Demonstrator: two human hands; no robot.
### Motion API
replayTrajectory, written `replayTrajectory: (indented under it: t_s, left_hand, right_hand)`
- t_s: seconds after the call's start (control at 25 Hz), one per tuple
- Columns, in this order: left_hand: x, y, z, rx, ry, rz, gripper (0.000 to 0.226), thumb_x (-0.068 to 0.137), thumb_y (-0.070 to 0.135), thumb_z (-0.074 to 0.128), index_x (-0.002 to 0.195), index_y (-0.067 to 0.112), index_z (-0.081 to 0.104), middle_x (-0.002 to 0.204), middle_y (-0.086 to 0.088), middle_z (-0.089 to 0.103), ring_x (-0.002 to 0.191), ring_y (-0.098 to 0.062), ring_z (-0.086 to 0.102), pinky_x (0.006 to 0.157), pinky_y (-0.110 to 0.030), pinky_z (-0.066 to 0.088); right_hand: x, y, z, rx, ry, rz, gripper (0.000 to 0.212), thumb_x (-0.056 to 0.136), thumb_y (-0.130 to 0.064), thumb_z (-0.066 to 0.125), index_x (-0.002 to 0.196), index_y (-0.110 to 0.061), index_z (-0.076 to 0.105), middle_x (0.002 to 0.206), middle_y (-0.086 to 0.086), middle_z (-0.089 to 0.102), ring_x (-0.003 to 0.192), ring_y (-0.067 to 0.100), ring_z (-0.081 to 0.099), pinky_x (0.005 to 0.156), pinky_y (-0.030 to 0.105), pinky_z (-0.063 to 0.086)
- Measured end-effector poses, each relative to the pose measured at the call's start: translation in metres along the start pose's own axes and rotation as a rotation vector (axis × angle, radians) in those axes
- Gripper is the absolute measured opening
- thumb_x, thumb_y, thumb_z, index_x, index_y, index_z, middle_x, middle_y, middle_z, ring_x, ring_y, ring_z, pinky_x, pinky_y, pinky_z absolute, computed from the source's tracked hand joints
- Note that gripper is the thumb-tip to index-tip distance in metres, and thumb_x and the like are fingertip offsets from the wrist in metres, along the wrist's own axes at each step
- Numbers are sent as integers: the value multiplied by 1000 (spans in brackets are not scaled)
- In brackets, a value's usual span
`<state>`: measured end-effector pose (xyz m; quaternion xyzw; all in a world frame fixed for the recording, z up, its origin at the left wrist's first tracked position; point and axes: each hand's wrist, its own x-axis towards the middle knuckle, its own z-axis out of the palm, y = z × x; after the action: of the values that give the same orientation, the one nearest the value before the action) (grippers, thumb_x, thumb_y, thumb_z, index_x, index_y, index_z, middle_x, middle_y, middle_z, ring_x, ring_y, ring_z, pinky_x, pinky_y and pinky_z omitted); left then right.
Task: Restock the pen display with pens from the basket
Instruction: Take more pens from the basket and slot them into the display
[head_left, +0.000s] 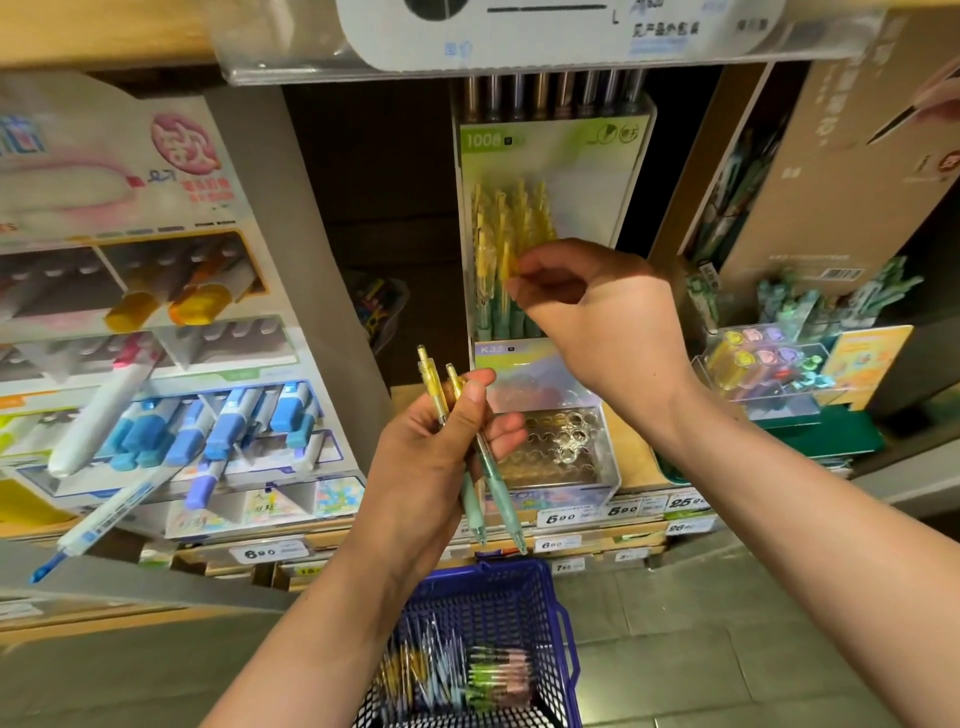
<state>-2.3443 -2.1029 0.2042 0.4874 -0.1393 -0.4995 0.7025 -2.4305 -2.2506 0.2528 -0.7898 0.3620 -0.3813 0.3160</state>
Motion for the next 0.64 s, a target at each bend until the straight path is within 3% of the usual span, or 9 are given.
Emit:
replayTrajectory:
  t_s: [0.16,0.24,0.36,0.44,0.52,0.64]
  left_hand:
    - [3,-1,-1,-19,-3,21,27,82,29,72,101,12,80,84,-10,74,84,-21,76,76,-28,61]
    - [4,-1,-1,-20,-24,53,28,86,28,69,107,11,78,83,-9,73,81,-20,76,75,-28,61]
    - [5,-2,1,71,-102,123,36,95,25,60,123,4,66,86,-8,75,80,-17,73,75,-26,60]
    - [5,-1,1,173,-144,175,38,97,27,58,129,7,63,90,-7,75,83,-18,72,76,-27,59]
    - [4,-2,2,199,-166,178,44,96,28,57,137,11,59,91,-8,75,84,-19,73,77,-27,59]
    - [1,-6,6,218,-174,167,34,96,28,55,123,10,65,87,-10,75,77,-19,74,73,-26,61]
  right_hand:
    - [-3,-2,-3,-90,-38,38,12,87,-33,75,95,-24,78,83,-13,75,76,-1,67,70,7,49]
    - [-14,-4,-7,-134,-111,129,13,86,-41,73,84,-29,77,73,-14,73,70,-2,65,64,8,48]
    - [-32,-8,-15,249,-451,335,22,92,-40,69,76,-27,78,65,-10,70,59,1,64,58,9,49]
    - [-33,-8,-16,468,-625,456,26,95,-29,67,82,-10,78,64,-1,64,57,8,61,56,15,51]
    - [-29,-7,-18,456,-707,483,26,96,-22,67,90,1,75,65,4,59,58,10,58,56,15,51]
    - [-27,-3,-20,373,-740,437,19,97,-28,65,97,-14,78,69,2,61,66,13,58,67,22,54]
